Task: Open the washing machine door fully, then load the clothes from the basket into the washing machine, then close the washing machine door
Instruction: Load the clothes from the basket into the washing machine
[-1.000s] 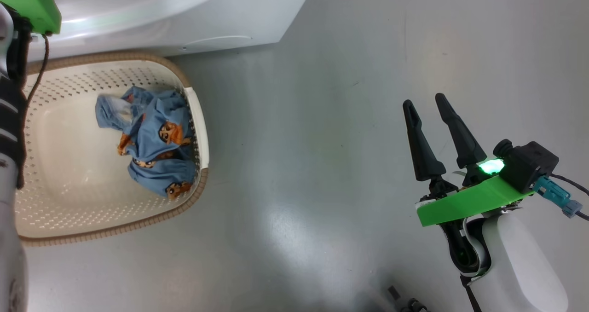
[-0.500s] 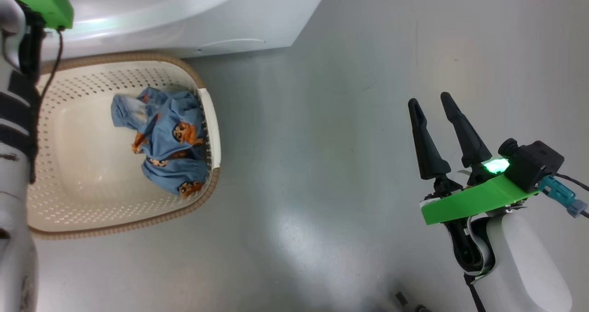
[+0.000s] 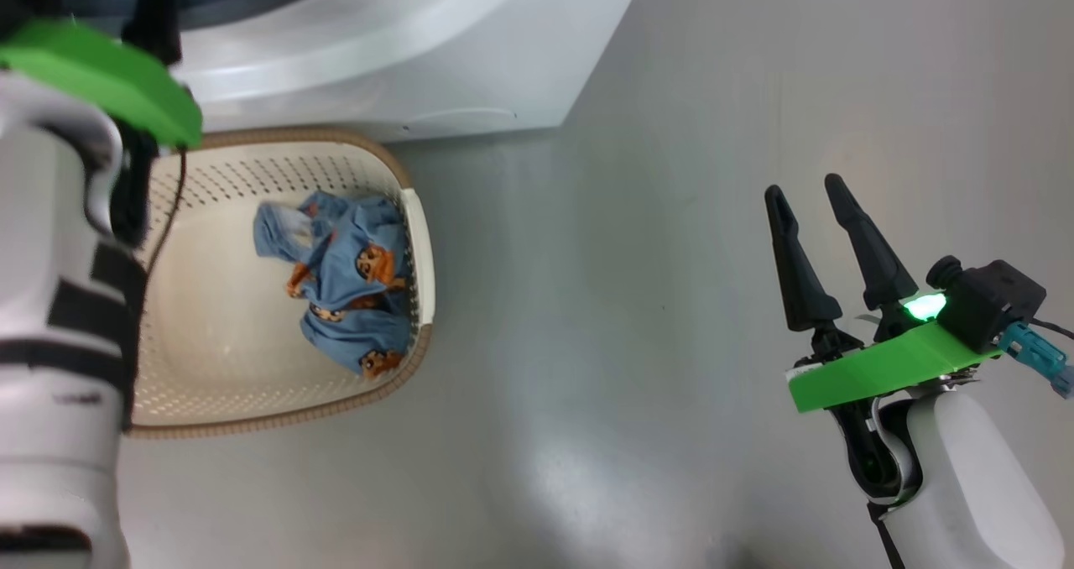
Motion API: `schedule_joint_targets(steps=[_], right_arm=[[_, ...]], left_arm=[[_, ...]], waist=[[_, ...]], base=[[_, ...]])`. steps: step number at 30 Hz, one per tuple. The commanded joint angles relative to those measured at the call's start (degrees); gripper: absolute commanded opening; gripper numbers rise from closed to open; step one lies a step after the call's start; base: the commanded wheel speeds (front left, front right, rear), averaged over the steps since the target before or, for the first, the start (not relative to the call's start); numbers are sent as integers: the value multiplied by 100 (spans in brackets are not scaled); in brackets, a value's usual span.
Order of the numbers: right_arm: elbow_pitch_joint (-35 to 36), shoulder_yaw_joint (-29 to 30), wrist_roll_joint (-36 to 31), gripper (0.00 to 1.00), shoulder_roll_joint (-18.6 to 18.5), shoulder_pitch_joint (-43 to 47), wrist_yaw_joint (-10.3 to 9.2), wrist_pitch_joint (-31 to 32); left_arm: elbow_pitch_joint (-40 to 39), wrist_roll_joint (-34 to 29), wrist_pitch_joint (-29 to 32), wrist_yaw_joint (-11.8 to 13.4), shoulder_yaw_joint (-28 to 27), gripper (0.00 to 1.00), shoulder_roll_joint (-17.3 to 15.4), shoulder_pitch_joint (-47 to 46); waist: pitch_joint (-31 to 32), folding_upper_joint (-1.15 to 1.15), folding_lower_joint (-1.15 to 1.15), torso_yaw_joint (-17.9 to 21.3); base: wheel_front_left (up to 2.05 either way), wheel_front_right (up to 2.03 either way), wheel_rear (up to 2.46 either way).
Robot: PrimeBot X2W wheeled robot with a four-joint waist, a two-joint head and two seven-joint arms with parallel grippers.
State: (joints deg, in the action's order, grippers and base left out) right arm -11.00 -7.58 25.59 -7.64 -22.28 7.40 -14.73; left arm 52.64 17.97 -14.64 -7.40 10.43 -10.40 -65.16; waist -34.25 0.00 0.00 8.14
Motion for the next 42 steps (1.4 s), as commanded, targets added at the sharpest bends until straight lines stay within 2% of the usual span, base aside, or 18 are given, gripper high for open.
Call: schedule_joint_targets(steps=[1, 8, 19, 33, 42], right_arm=[[81, -88, 14, 100, -57, 236, 9, -27], [-12, -62, 8, 100, -221, 503, 9, -27], [-144, -8, 31, 100, -455, 962, 9, -27], [-131, 146, 57, 100, -585, 1586, 9, -27], [-67, 343, 45, 100, -574, 2117, 9, -27]], left_arm=[[-318, -28, -35, -8, -196, 100, -238, 317], [-1056, -138, -35, -8, -635, 100, -46, 1476], [-2052, -505, -36, -8, -1001, 100, 192, 3088], [-3087, -682, -36, -9, -1414, 100, 294, 4937], [-4057, -769, -36, -9, -1680, 100, 476, 6226]], waist=[[253, 0, 0, -101], [813, 0, 0, -273], [1605, 0, 0, -512], [2336, 0, 0, -597], [2712, 0, 0, -637]], base=[[0, 0, 0], [0, 0, 0], [0, 0, 0], [0, 0, 0], [0, 0, 0]])
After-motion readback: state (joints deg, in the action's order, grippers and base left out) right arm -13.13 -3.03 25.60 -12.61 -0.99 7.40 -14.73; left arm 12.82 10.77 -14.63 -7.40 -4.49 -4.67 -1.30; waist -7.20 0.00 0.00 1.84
